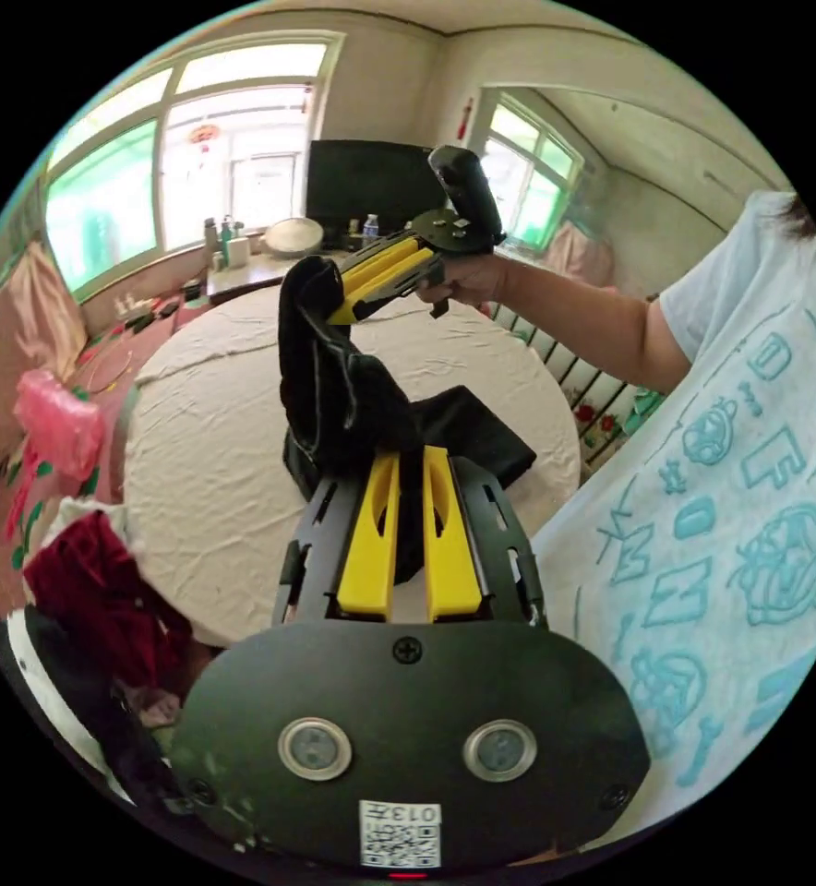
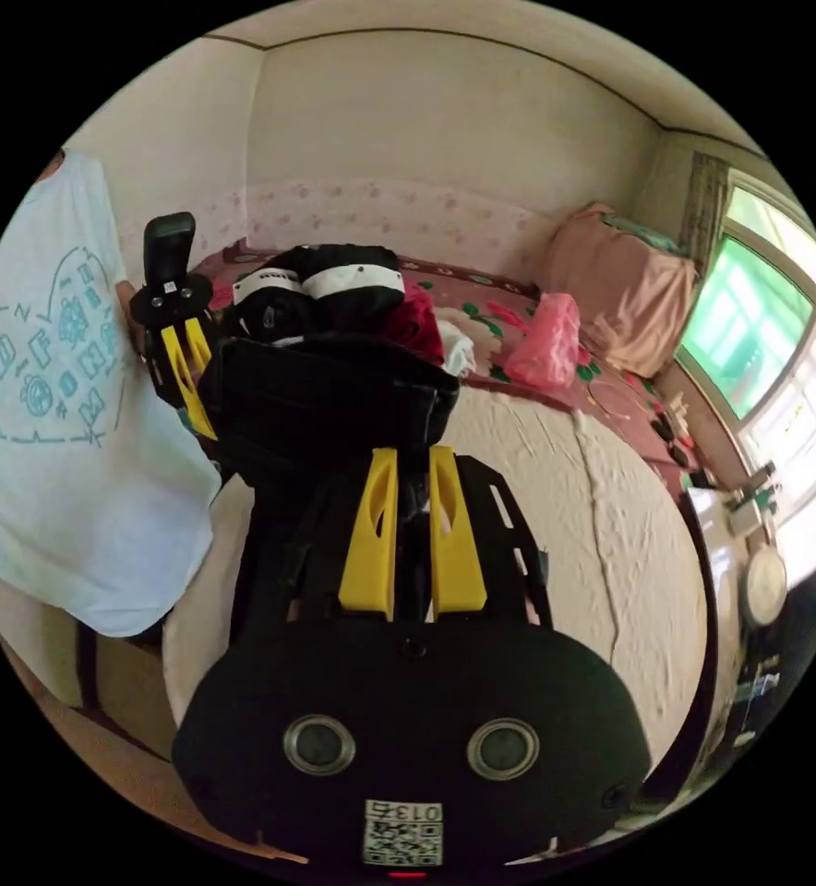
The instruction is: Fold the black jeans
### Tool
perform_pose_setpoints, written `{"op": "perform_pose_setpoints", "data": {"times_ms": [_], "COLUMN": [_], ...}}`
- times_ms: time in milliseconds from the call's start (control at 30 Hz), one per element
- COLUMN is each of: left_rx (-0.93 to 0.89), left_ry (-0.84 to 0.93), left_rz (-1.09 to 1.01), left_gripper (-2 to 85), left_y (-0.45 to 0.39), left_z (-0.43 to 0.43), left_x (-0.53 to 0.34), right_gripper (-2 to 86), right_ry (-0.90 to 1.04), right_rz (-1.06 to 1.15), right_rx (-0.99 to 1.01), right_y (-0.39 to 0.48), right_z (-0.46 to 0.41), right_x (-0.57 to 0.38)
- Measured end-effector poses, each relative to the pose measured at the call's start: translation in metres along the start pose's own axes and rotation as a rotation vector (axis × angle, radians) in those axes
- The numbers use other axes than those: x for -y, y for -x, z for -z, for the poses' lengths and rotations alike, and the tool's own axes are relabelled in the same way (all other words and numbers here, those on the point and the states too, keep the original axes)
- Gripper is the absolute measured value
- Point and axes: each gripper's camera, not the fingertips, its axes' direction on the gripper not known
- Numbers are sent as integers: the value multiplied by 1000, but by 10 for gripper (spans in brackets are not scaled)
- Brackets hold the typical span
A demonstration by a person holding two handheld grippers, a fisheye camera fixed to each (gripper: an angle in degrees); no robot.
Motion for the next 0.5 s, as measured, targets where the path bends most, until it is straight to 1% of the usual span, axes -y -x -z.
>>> {"op": "perform_pose_setpoints", "data": {"times_ms": [33,67,100,133,167,200,233,267,300,333,433,467,500], "left_rx": [-19,-44,-53,-53,-39,-17,-9,21,53,60,117,105,36], "left_ry": [10,32,62,77,115,170,205,271,328,354,357,363,354], "left_rz": [-38,-101,-157,-188,-266,-341,-365,-428,-483,-495,-570,-611,-649], "left_gripper": [38,39,41,42,45,48,49,52,54,56,64,63,62], "left_y": [-11,-33,-57,-69,-95,-120,-131,-153,-171,-178,-209,-221,-231], "left_z": [-12,-39,-69,-85,-118,-154,-171,-204,-233,-244,-252,-248,-239], "left_x": [10,29,46,53,64,73,76,80,80,80,88,93,99], "right_gripper": [56,55,52,46,42,34,28,29,32,51,83,92,106], "right_ry": [25,36,59,100,134,179,196,194,185,165,124,119,98], "right_rz": [-78,-121,-216,-301,-351,-461,-576,-640,-764,-872,-987,-1009,-1057], "right_rx": [-32,-46,-67,-103,-126,-152,-188,-181,-111,-63,-62,-61,-59], "right_y": [3,4,6,8,9,10,11,10,10,12,28,31,37], "right_z": [11,15,19,18,15,10,7,7,8,13,44,51,64], "right_x": [-35,-52,-87,-122,-140,-174,-207,-224,-254,-280,-318,-324,-332]}}
